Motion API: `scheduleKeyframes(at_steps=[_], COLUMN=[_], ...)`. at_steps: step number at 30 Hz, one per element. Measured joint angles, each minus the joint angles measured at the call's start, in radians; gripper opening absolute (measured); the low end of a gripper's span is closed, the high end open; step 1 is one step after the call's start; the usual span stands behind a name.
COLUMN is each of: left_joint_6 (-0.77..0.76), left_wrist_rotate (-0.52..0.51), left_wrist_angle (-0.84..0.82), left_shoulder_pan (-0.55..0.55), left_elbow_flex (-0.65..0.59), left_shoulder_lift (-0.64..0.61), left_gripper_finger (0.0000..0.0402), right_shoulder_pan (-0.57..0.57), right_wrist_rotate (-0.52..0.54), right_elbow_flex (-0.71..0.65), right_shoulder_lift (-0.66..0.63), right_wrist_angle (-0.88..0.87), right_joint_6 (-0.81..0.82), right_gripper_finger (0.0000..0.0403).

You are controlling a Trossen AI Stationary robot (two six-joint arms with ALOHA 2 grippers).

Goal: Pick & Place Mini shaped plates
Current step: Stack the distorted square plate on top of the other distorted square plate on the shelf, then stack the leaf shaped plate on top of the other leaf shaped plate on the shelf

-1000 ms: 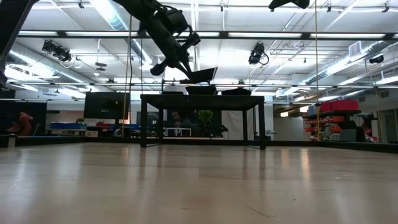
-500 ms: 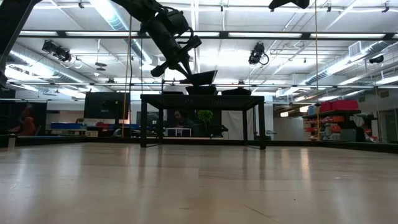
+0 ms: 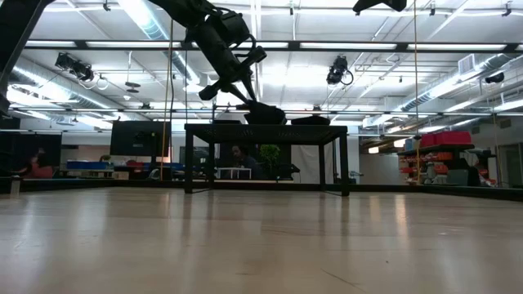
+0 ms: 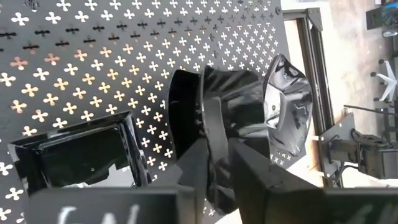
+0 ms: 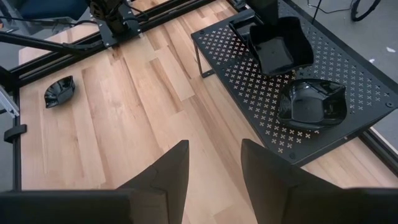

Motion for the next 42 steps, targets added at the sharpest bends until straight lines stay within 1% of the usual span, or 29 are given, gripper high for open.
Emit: scheduleKeyframes(at_steps=[4,9,14,16,20,25,28,31,33,35,38,40,42], left_joint_6=[-0.002,-0.002,0.004,0.023,0.072,0.156,0.242,0.315,0.364,0.408,0.426,0.43,0.443], left_wrist_rotate=[-0.001,0.0,0.003,0.022,0.079,0.067,0.025,-0.029,-0.096,-0.194,-0.317,-0.361,-0.373], left_wrist_angle=[0.0,0.0,0.0,0.0,-0.01,-0.041,-0.097,-0.191,-0.26,-0.331,-0.435,-0.453,-0.487], left_shoulder_pan=[0.0,0.0,0.003,0.003,-0.002,-0.056,-0.106,-0.17,-0.221,-0.278,-0.361,-0.418,-0.471], left_elbow_flex=[0.0,0.0,0.0,0.0,0.0,0.0,0.0,0.0,0.0,0.0,-0.003,-0.007,-0.019], left_shoulder_lift=[0.0,0.0,-0.001,-0.009,-0.048,-0.119,-0.163,-0.202,-0.224,-0.237,-0.251,-0.258,-0.265], left_gripper_finger=[0.0096,0.0116,0.0123,0.0124,0.0124,0.0124,0.0124,0.0124,0.0124,0.0124,0.0124,0.0124,0.0124], right_shoulder_pan=[0.0,0.0,0.0,0.0,0.0,0.0,0.0,0.0,0.0,0.0,0.0,0.0,0.0], right_wrist_rotate=[0.0,0.0,0.0,0.0,0.0,0.0,0.0,0.0,-0.002,-0.012,-0.012,-0.012,-0.012], right_elbow_flex=[0.0,0.0,0.0,0.0,0.0,0.0,0.0,0.0,0.0,0.0,0.0,0.0,0.0], right_shoulder_lift=[0.0,0.0,0.0,0.0,0.0,0.0,0.0,0.0,0.0,0.0,0.0,0.0,0.0], right_wrist_angle=[0.0,0.0,0.0,0.0,0.0,0.0,0.0,-0.001,-0.002,-0.002,-0.002,-0.002,-0.002], right_joint_6=[0.0,0.0,0.0,0.0,0.0,0.0,0.0,0.004,0.018,0.026,0.027,0.026,0.027], right_gripper_finger=[0.0149,0.0149,0.0149,0.0149,0.0149,0.0149,0.0149,0.0149,0.0149,0.0149,0.0149,0.0149,0.0149])
